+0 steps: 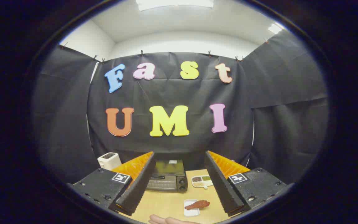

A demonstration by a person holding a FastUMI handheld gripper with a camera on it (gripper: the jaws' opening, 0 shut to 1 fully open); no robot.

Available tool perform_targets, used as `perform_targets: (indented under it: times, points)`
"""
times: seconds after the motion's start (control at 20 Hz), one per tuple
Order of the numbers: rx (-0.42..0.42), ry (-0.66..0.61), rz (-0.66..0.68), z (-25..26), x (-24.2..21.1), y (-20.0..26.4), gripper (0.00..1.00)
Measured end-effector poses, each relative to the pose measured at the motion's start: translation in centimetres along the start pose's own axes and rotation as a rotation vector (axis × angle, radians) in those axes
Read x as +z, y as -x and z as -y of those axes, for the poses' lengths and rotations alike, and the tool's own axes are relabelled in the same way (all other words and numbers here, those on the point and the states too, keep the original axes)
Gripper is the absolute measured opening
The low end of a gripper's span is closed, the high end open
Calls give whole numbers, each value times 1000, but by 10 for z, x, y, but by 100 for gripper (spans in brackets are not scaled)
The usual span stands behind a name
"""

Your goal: Open the toaster oven, put the food inside, and close the toaster oven door.

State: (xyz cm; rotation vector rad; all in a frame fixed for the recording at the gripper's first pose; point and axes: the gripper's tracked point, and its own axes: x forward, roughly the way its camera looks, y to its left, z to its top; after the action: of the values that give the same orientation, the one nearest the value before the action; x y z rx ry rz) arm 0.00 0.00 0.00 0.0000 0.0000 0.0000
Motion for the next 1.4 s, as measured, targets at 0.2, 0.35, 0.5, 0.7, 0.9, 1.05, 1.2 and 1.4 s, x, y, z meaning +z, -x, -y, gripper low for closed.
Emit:
perform_targets:
  times: [0.2, 0.35, 0.5, 0.7, 0.9, 1.05, 1.2, 1.4]
  points:
    - [-25, 0, 14, 9, 3, -5, 99]
    - [-33, 1, 30, 13, 5, -3, 99]
    - [-27, 3, 25, 15, 2, -2, 100]
    - [-31, 4, 33, 18, 3, -3, 100]
    - [-20, 4, 19, 17, -7, -9, 100]
    - [-10, 20, -3, 15, -24, -20, 100]
    - [9, 26, -24, 13, -44, -36, 99]
    - [60, 48, -76, 1, -82, -74, 100]
